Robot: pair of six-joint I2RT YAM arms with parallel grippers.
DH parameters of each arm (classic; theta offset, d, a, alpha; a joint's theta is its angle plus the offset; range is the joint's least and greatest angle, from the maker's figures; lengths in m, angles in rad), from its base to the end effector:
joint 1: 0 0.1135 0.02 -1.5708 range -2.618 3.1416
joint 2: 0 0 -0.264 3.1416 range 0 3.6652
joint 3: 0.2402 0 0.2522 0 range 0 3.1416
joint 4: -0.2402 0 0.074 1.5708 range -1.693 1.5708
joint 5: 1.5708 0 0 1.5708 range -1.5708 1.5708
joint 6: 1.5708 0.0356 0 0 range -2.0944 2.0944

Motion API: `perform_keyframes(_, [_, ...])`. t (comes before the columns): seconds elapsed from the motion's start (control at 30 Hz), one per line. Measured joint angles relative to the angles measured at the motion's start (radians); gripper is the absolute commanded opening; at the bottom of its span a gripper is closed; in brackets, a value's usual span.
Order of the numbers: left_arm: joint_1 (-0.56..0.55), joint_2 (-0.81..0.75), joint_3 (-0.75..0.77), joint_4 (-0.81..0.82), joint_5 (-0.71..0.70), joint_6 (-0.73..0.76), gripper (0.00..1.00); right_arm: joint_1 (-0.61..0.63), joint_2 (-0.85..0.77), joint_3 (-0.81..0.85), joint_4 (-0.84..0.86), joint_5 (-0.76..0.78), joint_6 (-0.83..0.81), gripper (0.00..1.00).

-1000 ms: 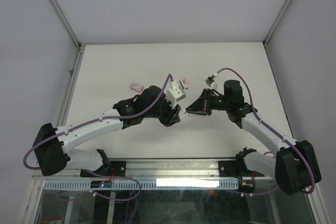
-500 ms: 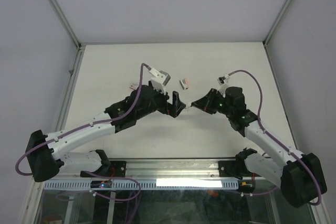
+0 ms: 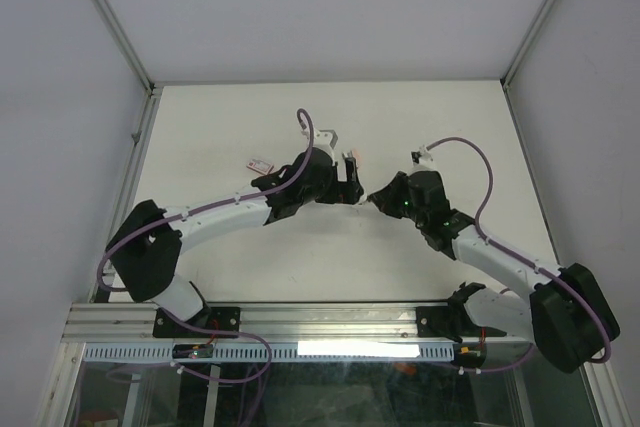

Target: Load the staples into the stapler

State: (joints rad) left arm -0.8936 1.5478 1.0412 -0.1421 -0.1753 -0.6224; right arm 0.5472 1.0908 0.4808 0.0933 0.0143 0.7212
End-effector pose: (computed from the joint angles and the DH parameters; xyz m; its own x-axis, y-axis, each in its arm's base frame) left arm 0.2205 -0.2643 0.2452 -0.7042 -0.0403 -0.7089 0.3320 0.8638 -0.3790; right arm 0.1954 0.1185 0.2024 -0.6533 0.3751 -0.6576 -0.1042 0.8159 0.5688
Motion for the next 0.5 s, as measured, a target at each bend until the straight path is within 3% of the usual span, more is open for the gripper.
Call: perform_keyframes(0.5, [0.018, 0.156, 0.066, 0.01, 0.073, -0.011, 0.99, 0.05, 0.064, 0.024, 0.031, 0.058, -0.043, 0.0])
